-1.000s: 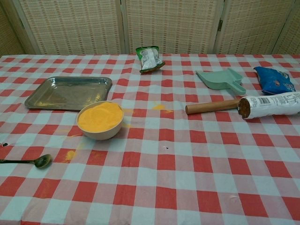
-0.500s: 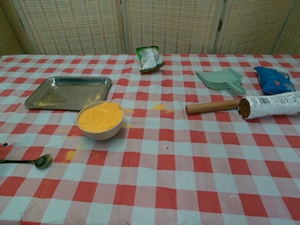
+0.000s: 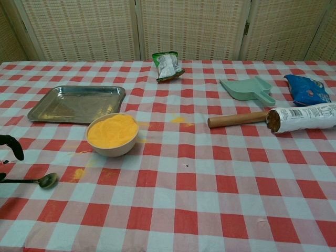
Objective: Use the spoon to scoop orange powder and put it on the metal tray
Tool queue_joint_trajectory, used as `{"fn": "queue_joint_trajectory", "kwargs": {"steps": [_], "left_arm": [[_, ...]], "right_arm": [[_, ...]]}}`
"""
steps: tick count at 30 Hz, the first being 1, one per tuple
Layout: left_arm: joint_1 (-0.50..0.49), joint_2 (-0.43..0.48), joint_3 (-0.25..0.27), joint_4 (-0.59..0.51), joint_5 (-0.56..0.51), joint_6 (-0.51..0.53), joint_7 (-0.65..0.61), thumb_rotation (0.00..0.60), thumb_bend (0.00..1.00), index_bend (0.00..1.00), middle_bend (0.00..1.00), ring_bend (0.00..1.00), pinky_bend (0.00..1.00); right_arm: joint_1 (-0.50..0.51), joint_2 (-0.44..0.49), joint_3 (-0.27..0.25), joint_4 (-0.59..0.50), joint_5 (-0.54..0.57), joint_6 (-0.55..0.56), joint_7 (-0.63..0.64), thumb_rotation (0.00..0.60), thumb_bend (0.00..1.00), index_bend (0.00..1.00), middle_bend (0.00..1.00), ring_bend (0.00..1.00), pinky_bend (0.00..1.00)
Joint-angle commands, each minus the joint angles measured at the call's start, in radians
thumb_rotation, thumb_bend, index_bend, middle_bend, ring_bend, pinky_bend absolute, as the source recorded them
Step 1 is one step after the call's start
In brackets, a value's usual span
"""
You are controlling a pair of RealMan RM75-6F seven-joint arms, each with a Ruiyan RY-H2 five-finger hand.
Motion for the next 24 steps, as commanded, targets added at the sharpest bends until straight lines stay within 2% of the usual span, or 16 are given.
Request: {"fn": "queue_joint_trajectory", "kwargs": {"steps": [1,10,14,24], "left_arm": [[-0.027,-0.025,-0.008,0.015,-0.041,-0.045,0.017,0.6,0.43,0.39,1.0,1.0,1.0],[-0.045,-0.059,-0.001,0.054,-0.048,-0.058,0.036,0.6,0.44,0.42,1.0,1.0,1.0],[-0.048,-0.104,0.0,0.117,-0.033,-0.033,0.069,0.6,0.44,0.46,1.0,1.0,1.0],[-0.059,-0.203,-0.005,0.266,-0.013,0.004,0.114,0.6,0.43,0.46,1.0,1.0,1.0]], "right_arm": [[0.0,0.001,-0.001,-0.001,0.0,-0.004,0.0,0.6,0.05,0.0,0.0,0.0,0.0],[-0.001,0.001,0.002,-0.003,0.002,-0.018,-0.002,0.6,0.05,0.0,0.0,0.0,0.0],[-0.002,0.002,0.002,-0.005,0.002,-0.02,-0.003,0.6,0.05,0.0,0.0,0.0,0.0],[-0.004,0.005,0.005,-0.008,0.002,-0.024,0.0,0.6,0.05,0.0,0.0,0.0,0.0]]}}
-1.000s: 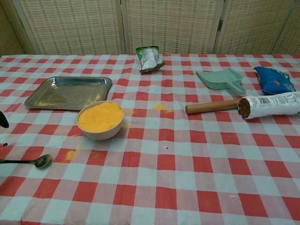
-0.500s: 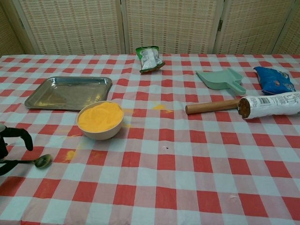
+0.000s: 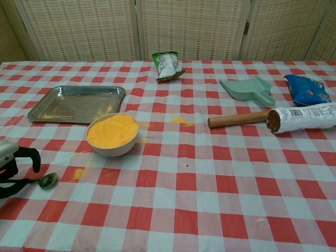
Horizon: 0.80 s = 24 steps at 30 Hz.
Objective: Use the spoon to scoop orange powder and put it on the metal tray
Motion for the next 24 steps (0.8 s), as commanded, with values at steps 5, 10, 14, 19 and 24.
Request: {"fn": "queue_joint_trajectory", "kwargs": {"steps": [5,10,14,19,24], "left_arm": [[-0.004,-0.051,0.006,0.075,0.021,0.025,0.019,0.6,0.43,0.46,1.0,1.0,1.0],[-0.003,-0.066,0.013,0.099,0.033,0.039,0.018,0.6,0.43,0.47,1.0,1.0,1.0],[0.004,-0.074,0.02,0.111,0.046,0.06,0.018,0.6,0.43,0.47,1.0,1.0,1.0],[0.008,-0.08,0.026,0.122,0.051,0.066,0.015,0.6,0.43,0.47,1.0,1.0,1.0],[0.01,-0.091,0.032,0.143,0.056,0.068,0.015,0.6,0.43,0.47,1.0,1.0,1.0]], "right_arm": [[-0.004,0.001,0.004,0.0,0.001,0.007,0.003,0.6,0.05,0.0,0.0,0.0,0.0],[-0.004,0.0,0.006,0.001,0.004,0.003,0.002,0.6,0.05,0.0,0.0,0.0,0.0],[-0.004,-0.002,0.006,0.002,0.004,-0.002,-0.001,0.6,0.05,0.0,0.0,0.0,0.0],[-0.006,-0.002,0.005,0.0,0.002,-0.002,-0.005,0.6,0.05,0.0,0.0,0.0,0.0],[-0.007,-0.004,0.005,-0.001,0.001,-0.002,-0.009,0.6,0.05,0.0,0.0,0.0,0.0]]}}
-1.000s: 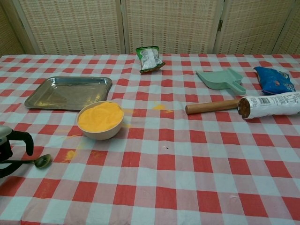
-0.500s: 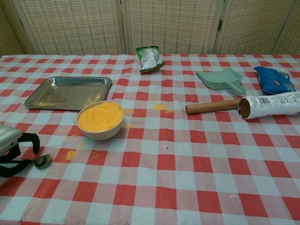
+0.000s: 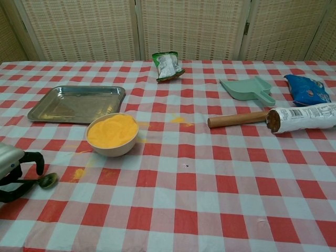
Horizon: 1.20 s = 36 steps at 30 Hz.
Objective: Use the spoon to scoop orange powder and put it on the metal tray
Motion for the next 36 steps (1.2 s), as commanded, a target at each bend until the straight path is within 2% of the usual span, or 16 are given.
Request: {"fn": "queue_joint_trajectory", "kwargs": {"steps": [1,9,17,36], "left_arm": [[0.0,-0.007,0.002,0.012,0.001,-0.001,-0.001,0.6,0.43,0.47,1.0,1.0,1.0],[0.001,-0.021,0.005,0.038,0.01,0.007,0.005,0.6,0.43,0.47,1.0,1.0,1.0],[0.0,-0.04,-0.001,0.076,0.003,-0.001,-0.01,0.6,0.43,0.56,1.0,1.0,1.0],[0.004,-0.032,-0.002,0.073,0.018,0.026,-0.035,0.6,0.43,0.62,1.0,1.0,1.0]], "right_arm": [[0.0,-0.001,0.0,0.0,0.0,-0.001,-0.001,0.6,0.05,0.0,0.0,0.0,0.0],[-0.001,-0.001,0.0,-0.001,0.0,-0.003,-0.003,0.6,0.05,0.0,0.0,0.0,0.0],[-0.001,-0.002,0.001,-0.001,0.003,-0.007,-0.008,0.6,0.05,0.0,0.0,0.0,0.0],[-0.004,-0.005,0.002,-0.001,0.004,-0.009,-0.015,0.6,0.05,0.0,0.0,0.0,0.0]]}}
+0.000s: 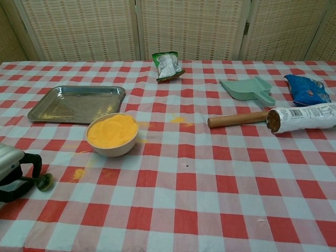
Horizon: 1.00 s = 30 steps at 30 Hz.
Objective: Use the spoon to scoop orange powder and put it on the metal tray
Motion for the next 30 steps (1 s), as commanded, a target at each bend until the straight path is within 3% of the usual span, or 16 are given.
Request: {"fn": "queue_joint_trajectory", "kwargs": {"steps": [1,10,19,30], "left_arm": [[0.002,0.004,-0.001,-0.006,0.005,0.009,-0.004,0.6,0.43,0.62,1.0,1.0,1.0],[0.006,0.029,-0.016,-0.053,0.006,0.035,-0.018,0.6,0.43,0.63,1.0,1.0,1.0],[-0.038,0.103,-0.096,-0.223,0.008,0.068,0.042,0.6,0.43,0.63,1.0,1.0,1.0],[-0.171,0.106,-0.2,-0.364,-0.1,-0.087,0.189,0.6,0.42,0.62,1.0,1.0,1.0]], "right_arm": [[0.0,-0.001,0.0,0.0,0.0,-0.001,-0.001,0.6,0.05,0.0,0.0,0.0,0.0],[0.0,0.0,-0.001,-0.002,-0.002,-0.002,-0.003,0.6,0.05,0.0,0.0,0.0,0.0],[-0.001,0.009,0.001,-0.003,-0.004,0.003,0.016,0.6,0.05,0.0,0.0,0.0,0.0],[0.004,0.022,0.012,-0.001,0.023,-0.01,0.043,0.6,0.06,0.0,0.0,0.0,0.0]]}}
